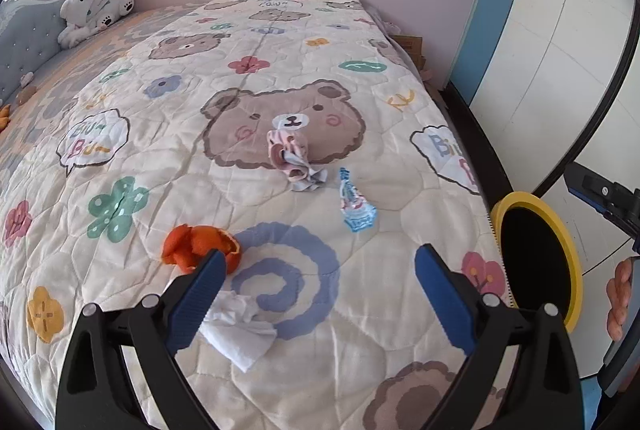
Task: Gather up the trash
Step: 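Move both tools back toward the orange peel and white tissue on the bed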
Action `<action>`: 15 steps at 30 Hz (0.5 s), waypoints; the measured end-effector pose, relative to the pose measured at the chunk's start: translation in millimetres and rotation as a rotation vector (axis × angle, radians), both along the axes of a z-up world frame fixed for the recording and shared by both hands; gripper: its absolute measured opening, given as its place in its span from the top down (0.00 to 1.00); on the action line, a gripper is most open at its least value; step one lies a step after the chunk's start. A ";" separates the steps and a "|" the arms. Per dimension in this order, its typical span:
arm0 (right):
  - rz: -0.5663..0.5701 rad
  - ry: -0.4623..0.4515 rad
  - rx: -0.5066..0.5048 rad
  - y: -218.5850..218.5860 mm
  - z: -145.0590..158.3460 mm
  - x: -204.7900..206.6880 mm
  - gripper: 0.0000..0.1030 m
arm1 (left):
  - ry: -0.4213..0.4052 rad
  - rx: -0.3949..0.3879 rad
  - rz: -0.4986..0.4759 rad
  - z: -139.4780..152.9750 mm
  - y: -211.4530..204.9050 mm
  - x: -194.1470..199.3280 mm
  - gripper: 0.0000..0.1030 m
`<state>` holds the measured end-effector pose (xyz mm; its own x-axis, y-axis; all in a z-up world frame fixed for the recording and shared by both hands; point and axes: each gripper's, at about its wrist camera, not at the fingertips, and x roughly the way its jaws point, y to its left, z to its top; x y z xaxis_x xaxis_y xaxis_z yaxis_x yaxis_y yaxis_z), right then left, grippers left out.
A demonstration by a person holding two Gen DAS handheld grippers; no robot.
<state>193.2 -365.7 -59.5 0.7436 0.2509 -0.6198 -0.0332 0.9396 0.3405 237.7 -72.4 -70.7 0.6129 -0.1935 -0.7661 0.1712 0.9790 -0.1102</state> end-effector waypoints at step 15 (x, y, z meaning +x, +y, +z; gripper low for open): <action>0.145 0.068 -0.039 82.7 -30.3 55.4 0.36 | 0.034 -0.031 0.112 -18.9 65.5 -16.4 0.11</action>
